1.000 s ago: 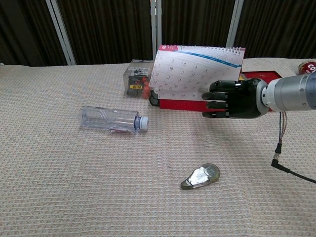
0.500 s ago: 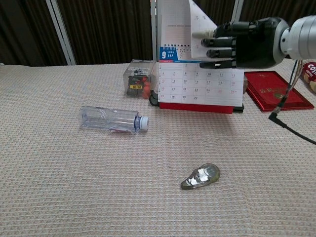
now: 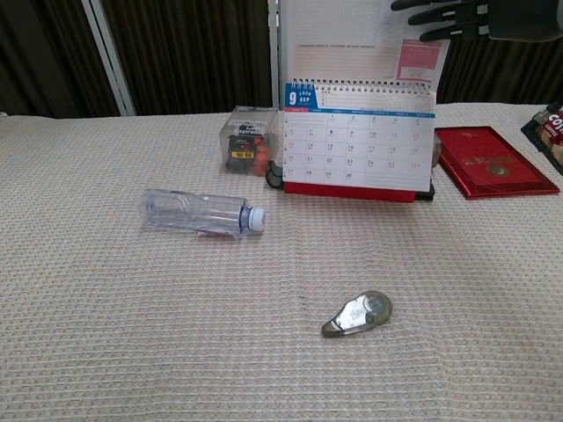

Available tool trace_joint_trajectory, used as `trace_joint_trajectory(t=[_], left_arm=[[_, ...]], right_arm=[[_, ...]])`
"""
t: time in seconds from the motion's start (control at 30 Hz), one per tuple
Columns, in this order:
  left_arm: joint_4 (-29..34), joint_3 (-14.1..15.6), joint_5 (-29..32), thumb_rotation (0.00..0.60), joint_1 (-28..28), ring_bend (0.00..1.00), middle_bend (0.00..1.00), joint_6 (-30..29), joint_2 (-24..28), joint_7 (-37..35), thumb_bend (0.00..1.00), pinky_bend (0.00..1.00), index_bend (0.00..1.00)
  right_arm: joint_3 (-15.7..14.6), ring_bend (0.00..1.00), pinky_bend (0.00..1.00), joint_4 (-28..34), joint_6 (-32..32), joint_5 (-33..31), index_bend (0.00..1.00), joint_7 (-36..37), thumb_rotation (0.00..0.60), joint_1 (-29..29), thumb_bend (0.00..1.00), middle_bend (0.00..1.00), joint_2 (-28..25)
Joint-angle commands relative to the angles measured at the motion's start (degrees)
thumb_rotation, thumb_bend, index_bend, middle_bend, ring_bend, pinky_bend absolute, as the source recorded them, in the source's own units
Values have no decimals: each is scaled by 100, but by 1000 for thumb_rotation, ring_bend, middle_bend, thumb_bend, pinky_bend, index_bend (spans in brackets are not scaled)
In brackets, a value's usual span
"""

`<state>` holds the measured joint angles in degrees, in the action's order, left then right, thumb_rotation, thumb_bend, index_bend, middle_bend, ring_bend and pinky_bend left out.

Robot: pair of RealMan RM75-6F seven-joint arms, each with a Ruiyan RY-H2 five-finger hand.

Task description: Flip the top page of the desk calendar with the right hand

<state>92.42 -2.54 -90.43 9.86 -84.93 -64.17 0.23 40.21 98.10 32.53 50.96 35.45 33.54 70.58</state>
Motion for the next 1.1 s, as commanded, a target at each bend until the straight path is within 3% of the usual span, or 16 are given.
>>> trace_joint_trajectory(t=[0.03,0.23,0.37,0.87,1.1], left_arm=[[-7,-3,8,600,1,0,0,3,-3,0,37,0,0],[-33,-19,65,600,23,0,0,59,-14,-22,37,0,0],[-28,-2,52,600,43,0,0,102,-18,-18,35,0,0],[20,31,-28,600,19,0,0,31,46,-125,37,0,0],[-17,20,-20,600,6,0,0,-5,48,-180,36,0,0]], right_arm=[[-483,17,12,-494,319,-222,178,-696,600,391,421,160,93],[-1015,0,0,-1269,213,-357,118,-1345,600,786,299,30,326],[-1208,0,0,-1625,96,-414,112,-1512,600,940,281,21,415],[-1358,0,0,-1732,-396,-368,88,-1145,600,967,273,20,409],[-1108,0,0,-1516,174,145,71,-910,600,817,272,13,462]])
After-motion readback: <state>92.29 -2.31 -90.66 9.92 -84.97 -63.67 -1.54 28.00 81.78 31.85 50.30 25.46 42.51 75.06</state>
